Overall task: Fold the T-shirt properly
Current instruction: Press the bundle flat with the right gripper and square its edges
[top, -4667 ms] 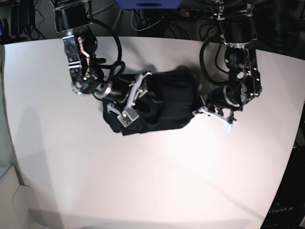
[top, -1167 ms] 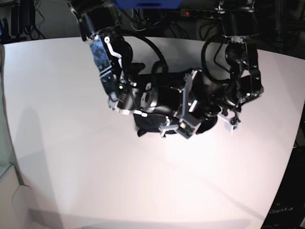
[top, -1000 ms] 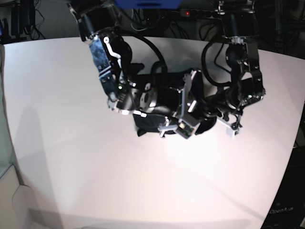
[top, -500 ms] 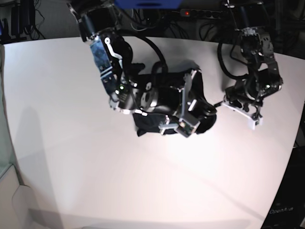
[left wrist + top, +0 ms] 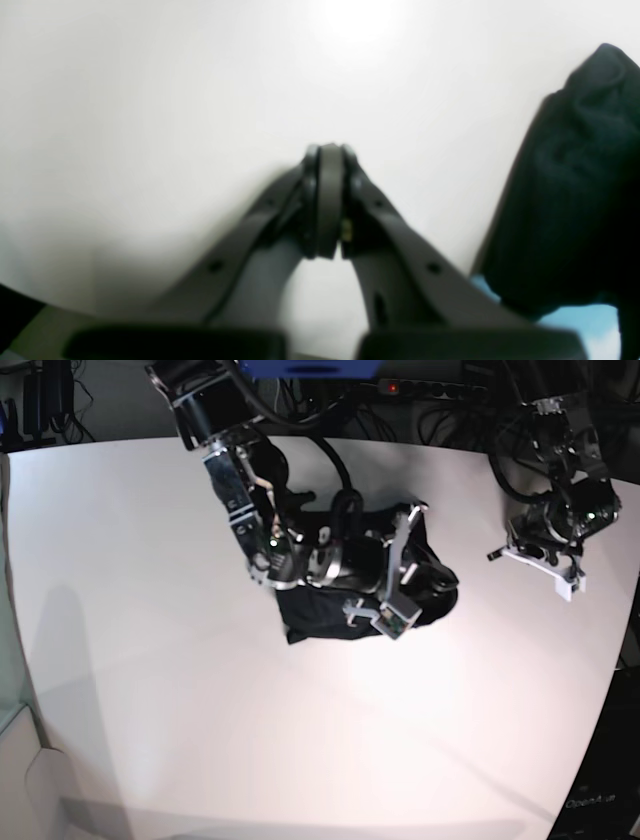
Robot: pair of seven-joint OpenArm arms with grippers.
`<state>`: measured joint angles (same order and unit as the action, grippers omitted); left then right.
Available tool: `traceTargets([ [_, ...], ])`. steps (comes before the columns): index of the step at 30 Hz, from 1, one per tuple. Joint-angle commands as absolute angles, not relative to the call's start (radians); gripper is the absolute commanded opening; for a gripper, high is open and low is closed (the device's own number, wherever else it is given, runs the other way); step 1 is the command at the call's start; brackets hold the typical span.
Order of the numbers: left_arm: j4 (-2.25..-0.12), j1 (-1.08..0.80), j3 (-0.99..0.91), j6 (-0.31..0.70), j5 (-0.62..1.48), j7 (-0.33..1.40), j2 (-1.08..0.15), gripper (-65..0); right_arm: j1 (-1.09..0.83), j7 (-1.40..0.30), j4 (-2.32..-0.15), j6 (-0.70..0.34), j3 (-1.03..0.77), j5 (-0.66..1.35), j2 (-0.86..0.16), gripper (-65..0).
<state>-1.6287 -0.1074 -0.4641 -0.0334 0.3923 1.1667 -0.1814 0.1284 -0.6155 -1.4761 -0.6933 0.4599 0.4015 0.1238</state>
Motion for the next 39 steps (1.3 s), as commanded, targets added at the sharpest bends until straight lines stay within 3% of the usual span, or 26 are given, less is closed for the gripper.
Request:
traceTargets([
  [1, -1.646, -0.097, -0.467, -0.031, 0.398, 1.155, -0.189, -65.0, 0.147, -0.579, -1.475, -0.698, 0.463, 0.421, 0.142, -64.6],
  [19, -1.646, -0.137, -0.461, -0.03, 0.4, 1.153, -0.186, -65.0, 0.239, -0.38, -1.086, -0.698, 0.492, 0.424, 0.157, -64.6],
  [26, -1.646, -0.137, -0.461, -0.03, 0.4, 1.153, -0.186, -65.0, 0.243, -0.386, -1.067, -0.698, 0.496, 0.424, 0.157, -63.8],
  [35, -1.646, -0.134, -0.461, -0.03, 0.4, 1.153, -0.186, -65.0, 0.234, -0.381, -1.067, -0.698, 0.581, 0.424, 0.157, -40.1],
  [39, -1.646, -0.139, -0.461, -0.03, 0.4, 1.153, -0.186, -65.0, 0.24, -0.384, -1.093, -0.698, 0.633, 0.424, 0.157, -33.9],
])
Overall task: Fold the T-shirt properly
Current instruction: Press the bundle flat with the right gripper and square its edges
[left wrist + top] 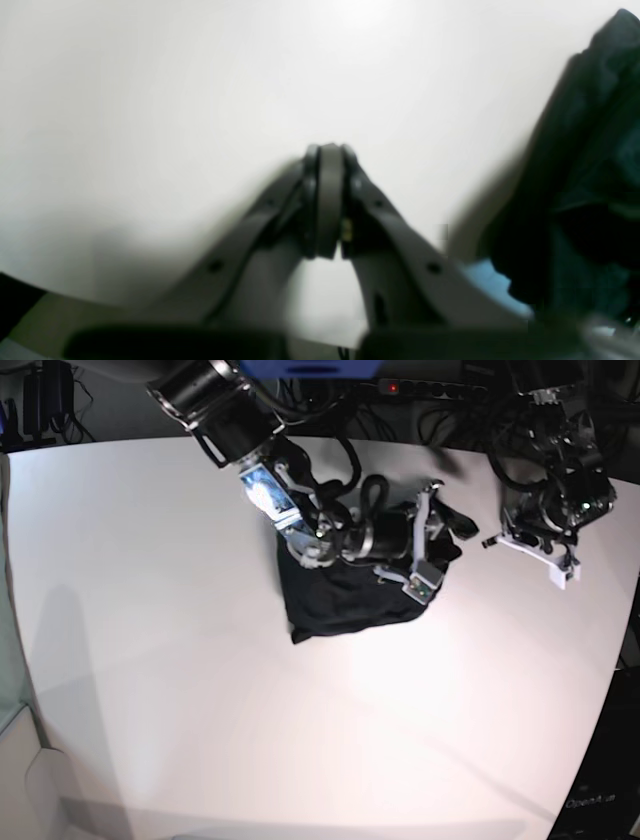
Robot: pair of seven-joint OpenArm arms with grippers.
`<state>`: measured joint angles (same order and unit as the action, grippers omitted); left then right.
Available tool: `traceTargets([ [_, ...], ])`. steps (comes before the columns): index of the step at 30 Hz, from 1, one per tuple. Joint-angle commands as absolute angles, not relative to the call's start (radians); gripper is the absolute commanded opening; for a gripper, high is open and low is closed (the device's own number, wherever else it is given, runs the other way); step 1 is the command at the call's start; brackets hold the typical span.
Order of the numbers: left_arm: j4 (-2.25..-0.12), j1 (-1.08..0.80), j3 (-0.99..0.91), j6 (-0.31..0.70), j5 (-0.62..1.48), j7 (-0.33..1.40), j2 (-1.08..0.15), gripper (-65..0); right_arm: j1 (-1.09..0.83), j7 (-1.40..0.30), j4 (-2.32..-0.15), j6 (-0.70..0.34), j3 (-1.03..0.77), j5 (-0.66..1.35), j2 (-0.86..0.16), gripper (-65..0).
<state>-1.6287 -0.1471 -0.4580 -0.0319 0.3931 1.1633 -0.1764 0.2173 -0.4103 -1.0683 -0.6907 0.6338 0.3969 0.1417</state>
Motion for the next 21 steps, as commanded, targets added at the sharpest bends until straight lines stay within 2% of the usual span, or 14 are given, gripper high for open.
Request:
traceTargets([
  [1, -1.646, -0.14, -0.461, -0.03, 0.4, 1.153, -0.186, -65.0, 0.239, -0.384, -1.109, -0.698, 0.636, 0.424, 0.157, -33.2],
  [10, -1.646, -0.163, -0.461, -0.03, 0.4, 1.153, -0.186, -65.0, 0.295, -0.387, -1.185, -0.698, 0.641, 0.42, 0.156, -33.3],
  [21, -1.647, -0.168, -0.429, -0.03, 0.401, 1.153, -0.153, -65.0, 0.392, -0.387, -1.187, -0.698, 0.636, 0.42, 0.013, -33.3],
])
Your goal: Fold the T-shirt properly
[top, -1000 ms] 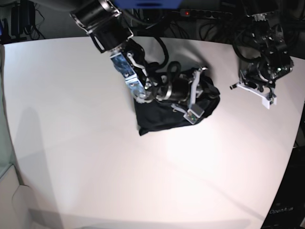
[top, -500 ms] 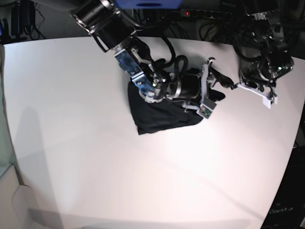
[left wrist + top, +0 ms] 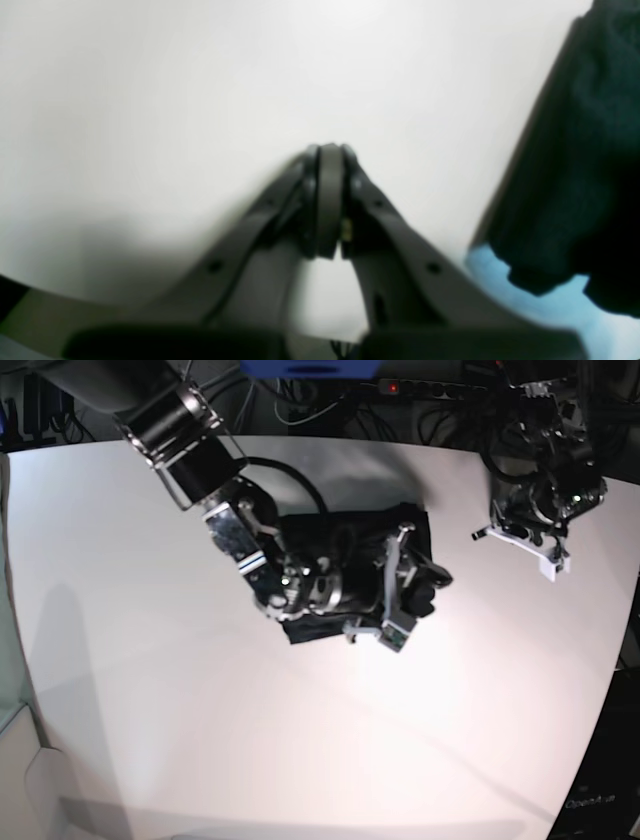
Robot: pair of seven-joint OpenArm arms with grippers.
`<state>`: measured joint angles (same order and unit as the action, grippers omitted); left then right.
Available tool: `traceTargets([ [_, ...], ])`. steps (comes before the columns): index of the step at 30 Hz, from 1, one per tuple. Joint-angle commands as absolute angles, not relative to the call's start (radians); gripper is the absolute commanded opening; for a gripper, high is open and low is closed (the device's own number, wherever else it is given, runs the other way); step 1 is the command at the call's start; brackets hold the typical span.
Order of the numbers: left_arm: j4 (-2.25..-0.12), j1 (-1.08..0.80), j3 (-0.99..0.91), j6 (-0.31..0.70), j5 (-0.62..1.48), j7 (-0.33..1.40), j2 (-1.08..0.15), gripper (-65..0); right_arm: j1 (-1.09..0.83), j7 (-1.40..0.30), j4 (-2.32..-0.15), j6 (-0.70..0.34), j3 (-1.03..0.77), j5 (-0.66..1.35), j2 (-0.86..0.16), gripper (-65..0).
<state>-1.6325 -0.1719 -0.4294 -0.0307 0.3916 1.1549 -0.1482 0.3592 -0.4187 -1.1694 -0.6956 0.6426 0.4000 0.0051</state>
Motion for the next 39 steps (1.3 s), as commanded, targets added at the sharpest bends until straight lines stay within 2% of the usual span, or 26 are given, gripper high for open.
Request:
traceTargets([
  [1, -1.647, -0.168, -0.415, -0.03, 0.401, 1.153, -0.153, -65.0, 0.403, -0.387, -1.187, -0.698, 0.634, 0.42, -0.012, -33.3],
  [7, -1.647, -0.165, -0.338, -0.03, 0.4, 1.153, -0.122, -65.0, 0.441, -0.378, -1.187, -0.698, 0.591, 0.421, -0.156, -33.3],
  [15, -1.647, -0.162, -0.254, -0.03, 0.4, 1.153, -0.102, -65.0, 0.423, -0.377, -1.187, -0.698, 0.42, 0.421, -0.265, -34.3],
  [18, -1.647, -0.162, -0.231, -0.03, 0.4, 1.155, -0.102, -65.0, 0.394, -0.375, -1.187, -0.698, 0.371, 0.421, -0.294, -39.8],
  [21, -1.647, -0.171, -0.203, -0.03, 0.4, 1.155, -0.094, -65.0, 0.355, -0.375, -1.185, -0.698, 0.34, 0.421, -0.325, -47.9],
  [24, -1.647, -0.173, -0.196, -0.03, 0.4, 1.156, -0.074, -65.0, 0.309, -0.375, -1.185, -0.698, 0.308, 0.421, -0.332, -54.4],
  [27, -1.641, -0.173, -0.196, -0.03, 0.395, 1.155, -0.051, -65.0, 0.254, -0.375, -1.185, -0.698, 0.283, 0.421, -0.332, -57.5],
  [31, -1.636, -0.143, -0.197, -0.033, 0.4, 1.132, -0.039, -65.0, 0.173, -0.375, -1.185, -0.698, 0.283, 0.421, -0.325, -58.1],
  [35, -1.595, -0.087, -0.205, -0.036, 0.398, 1.03, -0.002, -65.0, 0.091, -0.374, -1.194, -0.698, 0.283, 0.421, -0.291, -58.1],
  [39, -1.488, 0.033, -0.205, -0.038, 0.398, 0.903, 0.048, -65.0, -0.036, -0.374, -1.317, -0.698, 0.288, 0.421, -0.249, -58.1],
])
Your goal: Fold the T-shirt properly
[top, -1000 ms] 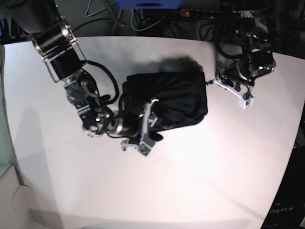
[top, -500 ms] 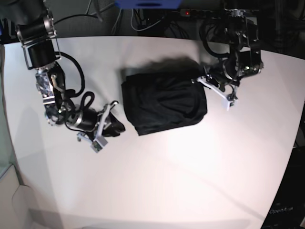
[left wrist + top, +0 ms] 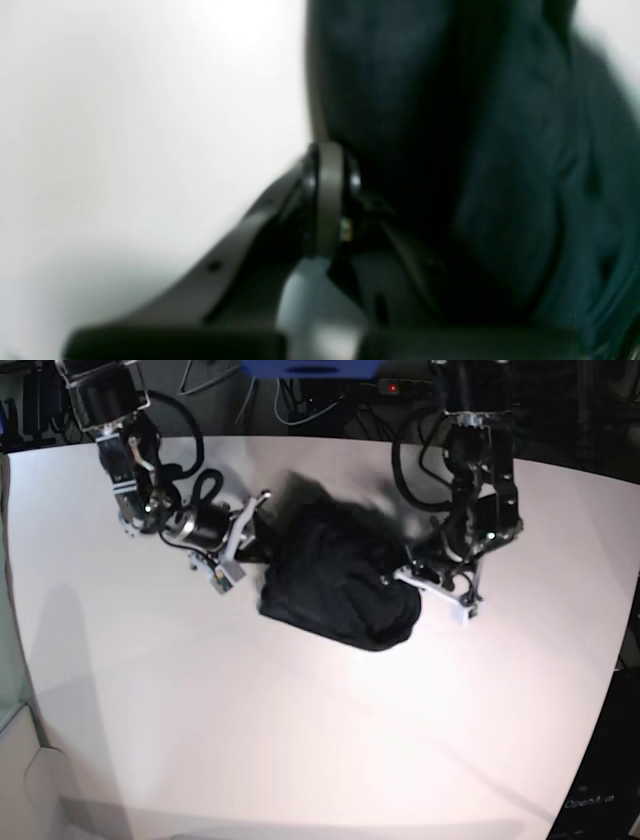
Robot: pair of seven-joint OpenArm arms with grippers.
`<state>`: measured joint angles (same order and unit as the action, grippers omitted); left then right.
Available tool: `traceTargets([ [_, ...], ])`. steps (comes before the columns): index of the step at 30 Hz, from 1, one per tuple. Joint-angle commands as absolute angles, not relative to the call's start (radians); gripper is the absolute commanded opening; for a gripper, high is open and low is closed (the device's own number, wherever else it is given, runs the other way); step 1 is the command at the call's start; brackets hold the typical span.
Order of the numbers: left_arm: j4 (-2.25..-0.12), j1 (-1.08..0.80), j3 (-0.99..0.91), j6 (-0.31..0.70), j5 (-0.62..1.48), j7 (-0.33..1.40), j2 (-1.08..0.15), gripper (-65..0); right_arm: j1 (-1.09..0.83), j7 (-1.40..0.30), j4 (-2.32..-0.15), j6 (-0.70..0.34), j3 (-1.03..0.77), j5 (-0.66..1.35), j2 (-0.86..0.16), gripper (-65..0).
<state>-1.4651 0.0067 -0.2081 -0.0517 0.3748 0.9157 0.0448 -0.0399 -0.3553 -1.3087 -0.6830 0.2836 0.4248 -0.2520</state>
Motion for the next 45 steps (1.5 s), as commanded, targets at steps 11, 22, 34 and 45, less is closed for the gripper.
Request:
traceTargets([
  [11, -1.672, 0.225, -0.323, -0.038, 0.398, 1.075, 0.019, -65.0, -0.188, -0.374, -1.478, -0.698, 0.266, 0.42, -0.271, -58.1],
  [22, -1.739, -0.061, -0.433, -0.03, 0.4, 1.121, -0.073, -65.0, -0.17, -0.377, -1.492, -0.698, 0.079, 0.42, -0.283, -58.1],
  [34, -1.979, -0.415, -0.433, 0.117, 0.39, 1.118, -0.197, -65.0, -0.363, -0.377, -1.649, -0.698, -0.176, 0.42, -0.302, -59.8],
  [45, -1.971, -0.677, -0.421, 0.205, 0.384, 0.929, -0.197, -65.0, -0.619, -0.375, -1.797, -0.698, -0.536, 0.418, -0.174, -62.6],
])
